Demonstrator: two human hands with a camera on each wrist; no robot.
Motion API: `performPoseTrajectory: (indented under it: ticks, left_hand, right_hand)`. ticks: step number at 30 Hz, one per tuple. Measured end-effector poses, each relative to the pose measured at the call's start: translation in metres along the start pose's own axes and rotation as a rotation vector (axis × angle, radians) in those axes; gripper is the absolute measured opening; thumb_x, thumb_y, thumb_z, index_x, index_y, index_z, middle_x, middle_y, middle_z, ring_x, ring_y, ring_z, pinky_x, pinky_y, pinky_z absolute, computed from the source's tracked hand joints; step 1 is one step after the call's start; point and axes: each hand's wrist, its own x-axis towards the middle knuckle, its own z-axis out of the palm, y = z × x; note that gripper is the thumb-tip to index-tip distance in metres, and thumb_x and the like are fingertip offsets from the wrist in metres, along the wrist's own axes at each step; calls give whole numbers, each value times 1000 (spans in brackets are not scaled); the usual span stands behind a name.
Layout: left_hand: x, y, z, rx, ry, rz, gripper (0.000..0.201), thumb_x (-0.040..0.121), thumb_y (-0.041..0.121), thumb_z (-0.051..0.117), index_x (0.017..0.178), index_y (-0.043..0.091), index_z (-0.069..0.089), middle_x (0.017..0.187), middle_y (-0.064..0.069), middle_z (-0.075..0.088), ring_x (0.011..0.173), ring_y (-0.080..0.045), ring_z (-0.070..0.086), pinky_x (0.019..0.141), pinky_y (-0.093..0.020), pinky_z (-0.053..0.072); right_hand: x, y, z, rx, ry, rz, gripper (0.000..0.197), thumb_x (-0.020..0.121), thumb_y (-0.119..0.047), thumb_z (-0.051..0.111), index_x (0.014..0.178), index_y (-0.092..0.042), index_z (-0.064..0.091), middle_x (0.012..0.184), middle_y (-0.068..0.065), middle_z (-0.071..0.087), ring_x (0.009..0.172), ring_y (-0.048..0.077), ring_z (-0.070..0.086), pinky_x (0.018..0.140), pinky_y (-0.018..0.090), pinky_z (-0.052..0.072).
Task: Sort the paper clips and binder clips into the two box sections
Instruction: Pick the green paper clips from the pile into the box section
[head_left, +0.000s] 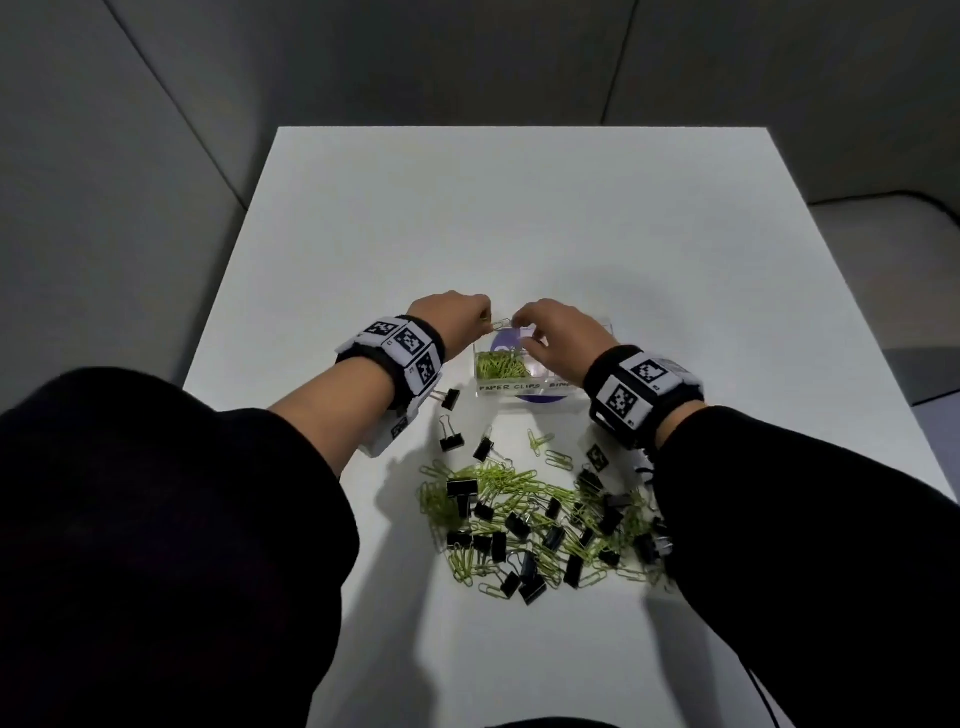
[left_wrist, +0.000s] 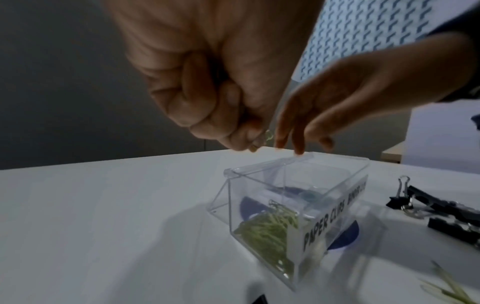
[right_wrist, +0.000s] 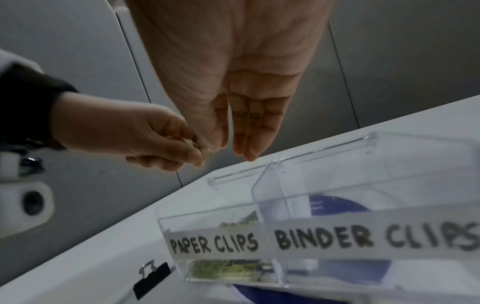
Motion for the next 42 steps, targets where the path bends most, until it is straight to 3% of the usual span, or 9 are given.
performPoseTrajectory:
  ticks: [3, 7, 13, 16, 19, 26, 32, 39, 42]
  left_hand:
    - [7, 14, 5, 64, -53, 69, 29, 98, 30, 40, 116, 13, 55, 115, -10, 62, 104, -28, 58, 75, -30, 40]
    - [10, 27, 13, 55, -98, 116, 26, 92, 29, 52, 113, 17, 61, 118, -5, 62, 107, -25, 58, 81, -32, 45]
    - [-22, 38, 22, 100, 54, 284, 27, 94, 31, 47, 114, 22, 61, 118, 0, 60, 109, -20, 56, 82, -33, 46]
    - [-49, 43, 49, 130, -82, 344, 28, 94, 35, 48, 113, 21, 62, 110, 1, 63, 100, -17, 59, 79, -30, 49]
    - [-70, 42, 78, 133, -253, 382, 36, 91, 35, 51, 125, 23, 54, 119, -1, 55, 106, -20, 57, 80, -31, 48]
    - [-89, 40, 95, 120, -234, 388, 48, 87, 29, 57, 133, 21, 44, 128, -7, 44, 115, -25, 47, 89, -38, 47]
    - [-90, 39, 101, 237, -104, 438, 52, 85, 41, 57, 131, 19, 46, 132, -4, 47, 124, -24, 38, 101, -36, 34]
    - [-91, 37, 102, 229, -152, 423, 45, 91, 29, 55, 132, 15, 43, 129, -8, 47, 119, -25, 44, 95, -36, 42]
    - [-89, 38, 104, 197, -154, 390, 39, 93, 22, 51, 130, 13, 45, 128, -9, 48, 120, -25, 44, 95, -36, 44]
  right_hand:
    - [-22, 10, -6, -33, 64, 16, 19, 93, -21, 47, 103, -11, 61, 102, 7, 65, 91, 25, 61, 70, 29, 41]
    - [-46, 21, 4, -105, -98, -7, 19, 93, -20, 48, 99, -10, 62, 98, 9, 68, 88, 27, 62, 72, 32, 47]
    - [-65, 26, 33, -221, -227, -80, 28, 93, -15, 50, 119, -16, 60, 123, 3, 62, 111, 22, 58, 91, 32, 46]
    - [-72, 24, 49, -350, -282, -217, 38, 93, -19, 48, 131, -18, 50, 138, 3, 50, 121, 25, 50, 100, 38, 44]
    - [-82, 19, 60, -446, -327, -200, 45, 95, -24, 41, 139, -17, 37, 149, 8, 34, 128, 30, 40, 102, 40, 38]
    - [-95, 18, 69, -443, -297, -134, 38, 92, -17, 44, 129, -7, 45, 136, 12, 42, 118, 30, 44, 94, 38, 44]
    - [-103, 11, 76, -363, -270, -108, 29, 94, -19, 46, 119, -7, 53, 126, 11, 47, 113, 28, 46, 86, 36, 44]
    - [-103, 8, 80, -322, -262, -35, 23, 93, -12, 44, 111, -3, 53, 117, 15, 50, 105, 32, 50, 83, 41, 46]
    - [-101, 6, 76, -289, -278, -5, 23, 89, -13, 53, 110, -3, 54, 117, 15, 51, 105, 32, 52, 87, 40, 46]
